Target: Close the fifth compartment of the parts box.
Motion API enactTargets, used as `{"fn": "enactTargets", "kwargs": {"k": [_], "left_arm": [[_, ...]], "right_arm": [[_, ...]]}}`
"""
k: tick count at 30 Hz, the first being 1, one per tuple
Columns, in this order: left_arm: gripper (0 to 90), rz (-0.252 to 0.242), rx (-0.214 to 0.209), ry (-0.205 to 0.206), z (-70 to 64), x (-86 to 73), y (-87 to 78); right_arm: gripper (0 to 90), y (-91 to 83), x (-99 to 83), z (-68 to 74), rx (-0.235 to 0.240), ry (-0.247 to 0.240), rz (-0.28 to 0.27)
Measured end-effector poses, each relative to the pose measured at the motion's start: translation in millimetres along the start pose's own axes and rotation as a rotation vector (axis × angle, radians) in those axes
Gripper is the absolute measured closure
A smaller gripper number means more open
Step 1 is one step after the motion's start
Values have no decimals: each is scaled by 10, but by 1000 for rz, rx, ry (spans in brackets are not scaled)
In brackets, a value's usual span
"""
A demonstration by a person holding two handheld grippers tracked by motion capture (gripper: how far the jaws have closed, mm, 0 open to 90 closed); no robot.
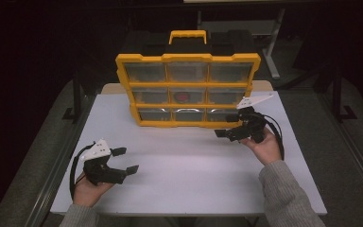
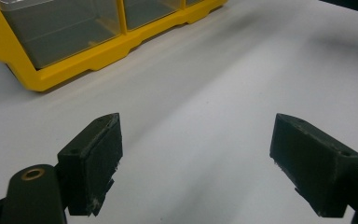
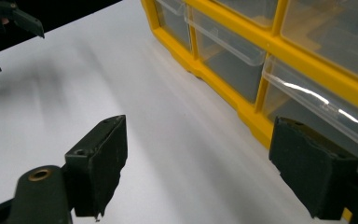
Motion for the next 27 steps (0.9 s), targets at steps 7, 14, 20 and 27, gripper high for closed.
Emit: {"fn": "enactTargets", "kwargs": {"k": [7,14,20,27], "left_arm": [[168,2,5,-3,19,-26,10],[168,0,4,-24,19,-50,14],[168,9,1,-27,35,-89,28],[168,19,2,-25,44,-114,36]], "right_arm": [[172,-42,-94,-16,-3,8,0],[169,-92,-186,-53,-19,17,-3],[164,-158,-266,-86,-28,27,-8],[145,-236,-364,-128,-46,35,-10]]}}
Point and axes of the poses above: each handheld gripper's, and its own axes: y roughly forward along the jaws, x roughly out of its top, z roughly to its left, the point moved 9 cm from there along y, roughly forward along the jaws, and after that the axes turned 5 degrees about y, right-handed, at the moved point
